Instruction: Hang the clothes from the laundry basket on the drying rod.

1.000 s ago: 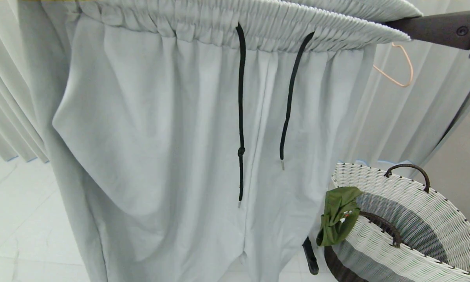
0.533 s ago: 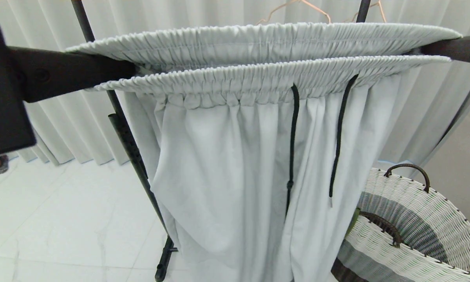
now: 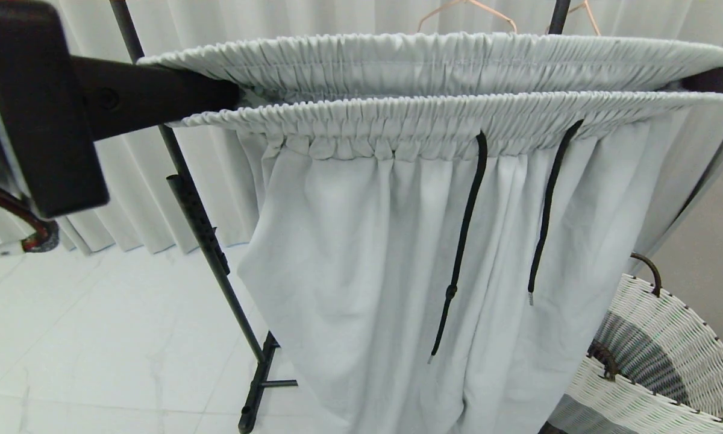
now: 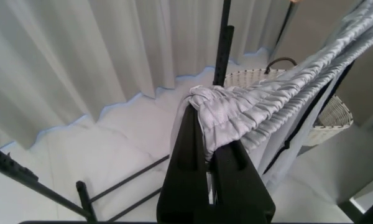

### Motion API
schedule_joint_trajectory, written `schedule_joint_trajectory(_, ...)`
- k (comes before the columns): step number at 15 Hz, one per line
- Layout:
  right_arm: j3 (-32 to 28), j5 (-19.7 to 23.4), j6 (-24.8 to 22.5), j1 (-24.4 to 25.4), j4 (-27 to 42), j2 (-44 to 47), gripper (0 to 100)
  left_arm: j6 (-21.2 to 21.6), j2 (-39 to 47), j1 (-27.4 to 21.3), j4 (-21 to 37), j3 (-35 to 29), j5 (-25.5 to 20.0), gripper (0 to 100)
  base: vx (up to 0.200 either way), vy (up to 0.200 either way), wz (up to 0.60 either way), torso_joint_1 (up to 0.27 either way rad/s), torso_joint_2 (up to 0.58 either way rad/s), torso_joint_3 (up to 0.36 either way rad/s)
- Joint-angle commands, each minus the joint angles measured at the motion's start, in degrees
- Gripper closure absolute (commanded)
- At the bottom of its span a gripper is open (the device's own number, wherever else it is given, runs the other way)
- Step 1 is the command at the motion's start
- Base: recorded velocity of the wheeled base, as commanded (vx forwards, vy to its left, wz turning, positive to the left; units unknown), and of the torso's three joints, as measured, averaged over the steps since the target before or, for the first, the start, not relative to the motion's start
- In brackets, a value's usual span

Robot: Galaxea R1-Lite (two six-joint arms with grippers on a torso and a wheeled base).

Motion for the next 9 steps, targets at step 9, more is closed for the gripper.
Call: schedule_joint_trajectory(9,-1.04,10.25,0.14,18.11,23.94,-9.1,100,0.04,8.22,-0.95,-12.76,-1.2,4.71,100,0.0,0.0,0.0,0.0,0.0,0.0)
